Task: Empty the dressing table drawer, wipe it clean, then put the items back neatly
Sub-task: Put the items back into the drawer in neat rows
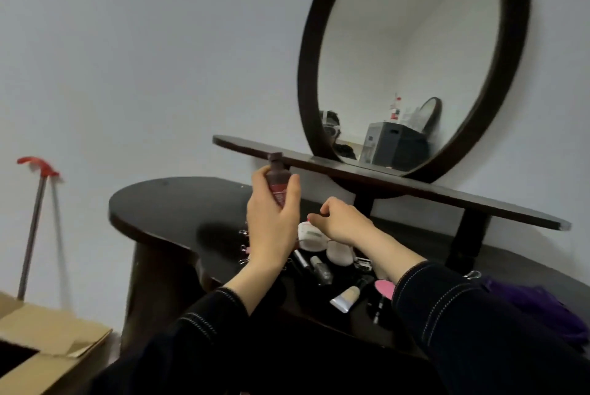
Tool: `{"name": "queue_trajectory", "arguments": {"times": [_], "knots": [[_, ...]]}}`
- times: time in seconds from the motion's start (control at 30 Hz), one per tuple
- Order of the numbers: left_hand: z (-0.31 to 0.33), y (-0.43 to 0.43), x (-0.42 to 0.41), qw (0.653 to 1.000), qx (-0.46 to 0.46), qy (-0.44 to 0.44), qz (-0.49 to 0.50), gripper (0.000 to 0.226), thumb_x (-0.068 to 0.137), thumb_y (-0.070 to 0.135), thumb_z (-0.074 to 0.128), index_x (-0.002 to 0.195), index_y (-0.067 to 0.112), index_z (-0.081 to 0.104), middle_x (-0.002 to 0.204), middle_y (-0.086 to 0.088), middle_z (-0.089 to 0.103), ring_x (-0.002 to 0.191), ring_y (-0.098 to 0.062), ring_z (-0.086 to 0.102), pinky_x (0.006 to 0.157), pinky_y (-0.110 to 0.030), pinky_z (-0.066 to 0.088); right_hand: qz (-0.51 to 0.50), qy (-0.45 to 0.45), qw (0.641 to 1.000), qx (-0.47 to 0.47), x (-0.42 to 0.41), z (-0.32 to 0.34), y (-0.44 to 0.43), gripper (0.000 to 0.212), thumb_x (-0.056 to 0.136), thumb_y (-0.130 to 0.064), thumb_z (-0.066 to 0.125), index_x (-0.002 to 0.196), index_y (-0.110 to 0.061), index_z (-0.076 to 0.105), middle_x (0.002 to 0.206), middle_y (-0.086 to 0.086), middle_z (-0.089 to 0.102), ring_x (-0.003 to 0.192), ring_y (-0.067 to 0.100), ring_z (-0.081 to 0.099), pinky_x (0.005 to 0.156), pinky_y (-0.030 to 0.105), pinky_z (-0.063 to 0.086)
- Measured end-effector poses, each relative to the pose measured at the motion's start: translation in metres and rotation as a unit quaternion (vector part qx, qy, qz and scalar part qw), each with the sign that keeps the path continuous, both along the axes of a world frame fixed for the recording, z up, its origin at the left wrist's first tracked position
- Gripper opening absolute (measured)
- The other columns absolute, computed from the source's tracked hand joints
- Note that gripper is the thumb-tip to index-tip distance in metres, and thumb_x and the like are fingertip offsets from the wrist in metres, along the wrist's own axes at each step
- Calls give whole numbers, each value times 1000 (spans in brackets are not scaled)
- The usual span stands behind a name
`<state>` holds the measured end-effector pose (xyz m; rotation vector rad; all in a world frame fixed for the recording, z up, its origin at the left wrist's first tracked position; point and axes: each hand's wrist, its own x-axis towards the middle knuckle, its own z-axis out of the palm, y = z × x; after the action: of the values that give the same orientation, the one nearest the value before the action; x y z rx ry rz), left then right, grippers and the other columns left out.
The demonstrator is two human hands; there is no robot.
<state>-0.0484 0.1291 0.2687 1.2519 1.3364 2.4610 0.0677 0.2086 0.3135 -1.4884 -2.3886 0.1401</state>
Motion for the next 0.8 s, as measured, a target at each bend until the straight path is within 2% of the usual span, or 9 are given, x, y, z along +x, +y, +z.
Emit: {"name": "queue_trajectory", "arguments": {"times": [0.07,0.17,0.27,0.37,0.47,0.57,0.63,0.7,0.8], "knots": [[0,1,-2,1000,2,-5,0,34,88,59,56,116,42,47,77,4,67,67,-19,68,69,-51,58,-27,-58,998,-21,-15,-4,5,46,92,-64,52,109,-22,52,105,1,62,89,22,59,68,34,44],[1,4,-1,1000,2,-11,2,35,88,59,56,116,43,45,79,4,67,68,-20,68,69,-51,58,-61,-99,993,-36,-30,-7,10,59,87,-64,56,121,-16,54,116,4,66,102,25,66,81,37,54],[1,5,0,1000,-5,-8,4,39,88,60,55,120,41,44,84,5,66,71,-19,69,71,-49,59,-76,-82,991,-77,-38,-5,13,73,86,-58,62,136,-6,49,120,7,67,105,26,67,83,37,54],[2,3,2,1000,-6,-6,3,41,89,59,54,122,37,45,87,3,66,75,-21,68,73,-50,58,-75,-62,991,-93,-42,-5,15,85,87,-58,62,147,-2,40,131,9,64,115,25,64,97,39,52],[4,1,2,1000,-2,-12,4,44,88,59,54,124,35,45,88,2,67,76,-23,68,75,-52,57,-85,-23,995,-52,-41,-12,12,101,83,-61,66,155,-4,23,137,10,60,120,28,61,89,38,50],[3,0,3,1000,-3,-7,7,44,87,59,54,124,36,45,88,2,68,77,-22,69,76,-51,57,-78,19,996,44,-32,-15,11,74,78,-54,74,133,-15,44,114,4,66,97,25,67,70,33,50],[3,-1,3,1000,-3,-4,6,45,87,60,54,124,36,45,88,3,68,76,-20,69,75,-51,58,-75,55,991,96,-22,-8,6,59,76,-49,75,122,-18,52,109,2,64,91,24,66,64,32,48],[3,-3,4,1000,-5,-2,9,46,87,60,55,125,36,45,86,4,66,74,-17,68,72,-50,59,-55,119,984,117,-8,2,0,55,76,-45,77,119,-18,55,108,1,62,92,23,63,63,32,47],[6,-14,10,1000,2,21,8,39,93,50,59,126,35,45,87,4,65,74,-16,66,70,-49,59,-2,234,966,107,19,12,-20,49,76,-40,80,113,-17,58,103,1,64,92,21,65,73,42,58]]}}
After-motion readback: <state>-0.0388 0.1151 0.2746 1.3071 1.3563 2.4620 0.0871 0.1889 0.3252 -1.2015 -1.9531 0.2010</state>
